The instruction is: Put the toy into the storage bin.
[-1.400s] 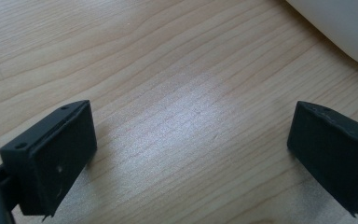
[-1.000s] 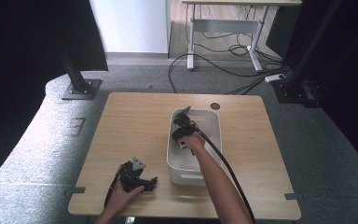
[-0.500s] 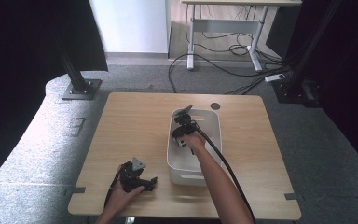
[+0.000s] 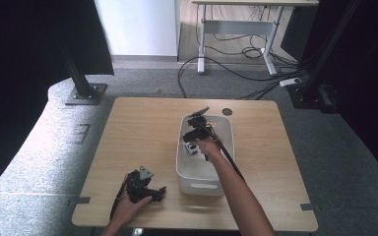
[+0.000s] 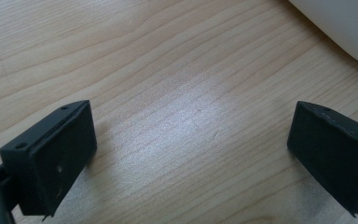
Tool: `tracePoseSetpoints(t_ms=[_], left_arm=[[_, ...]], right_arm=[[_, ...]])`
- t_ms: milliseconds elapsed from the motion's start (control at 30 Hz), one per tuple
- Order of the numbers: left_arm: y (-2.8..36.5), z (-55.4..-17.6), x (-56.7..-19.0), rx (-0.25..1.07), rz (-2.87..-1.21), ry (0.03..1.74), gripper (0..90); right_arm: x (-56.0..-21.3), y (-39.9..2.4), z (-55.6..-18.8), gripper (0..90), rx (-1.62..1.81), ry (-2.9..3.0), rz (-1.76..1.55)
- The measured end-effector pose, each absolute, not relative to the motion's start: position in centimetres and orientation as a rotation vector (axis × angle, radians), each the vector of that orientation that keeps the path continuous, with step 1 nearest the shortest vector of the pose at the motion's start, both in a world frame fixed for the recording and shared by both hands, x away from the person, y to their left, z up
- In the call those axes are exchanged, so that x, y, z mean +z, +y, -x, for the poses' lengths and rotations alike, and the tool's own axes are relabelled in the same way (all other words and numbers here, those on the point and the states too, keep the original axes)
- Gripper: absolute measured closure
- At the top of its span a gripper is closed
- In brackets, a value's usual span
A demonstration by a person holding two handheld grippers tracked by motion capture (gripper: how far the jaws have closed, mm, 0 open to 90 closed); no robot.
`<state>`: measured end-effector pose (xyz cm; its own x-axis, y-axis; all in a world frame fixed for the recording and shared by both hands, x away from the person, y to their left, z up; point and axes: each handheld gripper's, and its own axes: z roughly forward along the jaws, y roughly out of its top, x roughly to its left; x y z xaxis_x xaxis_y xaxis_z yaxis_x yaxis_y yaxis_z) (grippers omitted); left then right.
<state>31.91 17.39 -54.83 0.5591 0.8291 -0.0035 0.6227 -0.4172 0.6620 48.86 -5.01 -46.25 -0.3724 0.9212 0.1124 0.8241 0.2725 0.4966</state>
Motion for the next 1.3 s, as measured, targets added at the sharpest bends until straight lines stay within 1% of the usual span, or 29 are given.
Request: tracePoseSetpoints(t_ms=[633, 1067, 1300], left_arm=[[17.4, -31.9, -54.8, 0.435, -2.176, 1.162, 1.2], [17.4, -31.9, -54.8, 0.436, -2.173, 1.165, 1.2], [17.4, -31.9, -54.8, 0.435, -2.174, 1.166, 1.2]], right_arm=[[-41.4, -8.3, -45.1, 36.3, 0.959, 2.283, -1.508], [-38.9, -12.7, -41.8, 36.1, 1.099, 2.181, -1.448], [-38.4, -15.4, -40.5, 36.1, 1.167, 2.137, -1.438]])
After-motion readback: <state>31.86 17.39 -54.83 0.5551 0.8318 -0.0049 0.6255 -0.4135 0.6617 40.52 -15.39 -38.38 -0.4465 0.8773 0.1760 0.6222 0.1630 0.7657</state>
